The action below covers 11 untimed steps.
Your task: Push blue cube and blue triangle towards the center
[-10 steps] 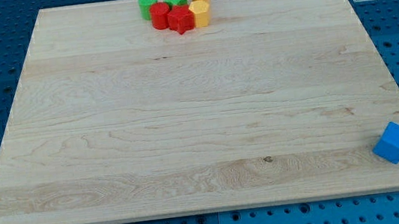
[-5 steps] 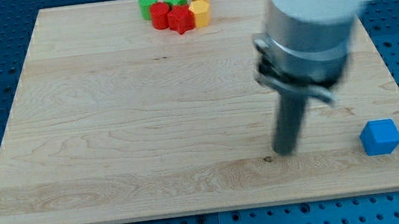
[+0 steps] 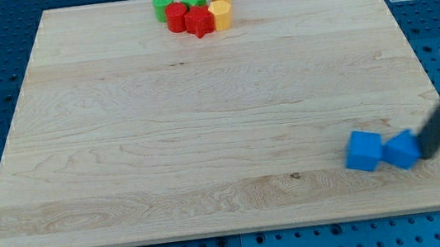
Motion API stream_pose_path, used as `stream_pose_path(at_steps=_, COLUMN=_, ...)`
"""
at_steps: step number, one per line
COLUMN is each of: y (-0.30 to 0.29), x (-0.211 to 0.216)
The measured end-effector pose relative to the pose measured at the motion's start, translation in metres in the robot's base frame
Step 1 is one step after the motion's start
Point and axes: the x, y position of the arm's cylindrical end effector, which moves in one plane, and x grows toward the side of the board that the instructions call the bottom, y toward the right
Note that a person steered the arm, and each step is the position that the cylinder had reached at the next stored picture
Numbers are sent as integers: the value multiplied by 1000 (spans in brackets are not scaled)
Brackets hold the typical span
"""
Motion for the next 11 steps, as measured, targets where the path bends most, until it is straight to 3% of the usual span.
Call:
stream_pose_path(at_steps=1, y=-85, x=-7)
stream_pose_path(at_steps=2, y=-18, x=-1)
stream_pose_path(at_steps=3, y=38, x=41)
stream_pose_path(at_steps=4, y=-7, x=58)
stream_pose_path(at_steps=5, y=-109, x=44)
stream_pose_path(at_steps=6, y=-211, x=1)
stream_pose_path(at_steps=7, y=-256, x=-32)
stream_pose_path(at_steps=8, y=-184, x=37)
stream_pose_path(at_steps=9, y=-70, x=54)
stream_pose_path(at_steps=10, y=-43, x=-15)
stream_pose_path(at_steps=11, y=-131, x=-69)
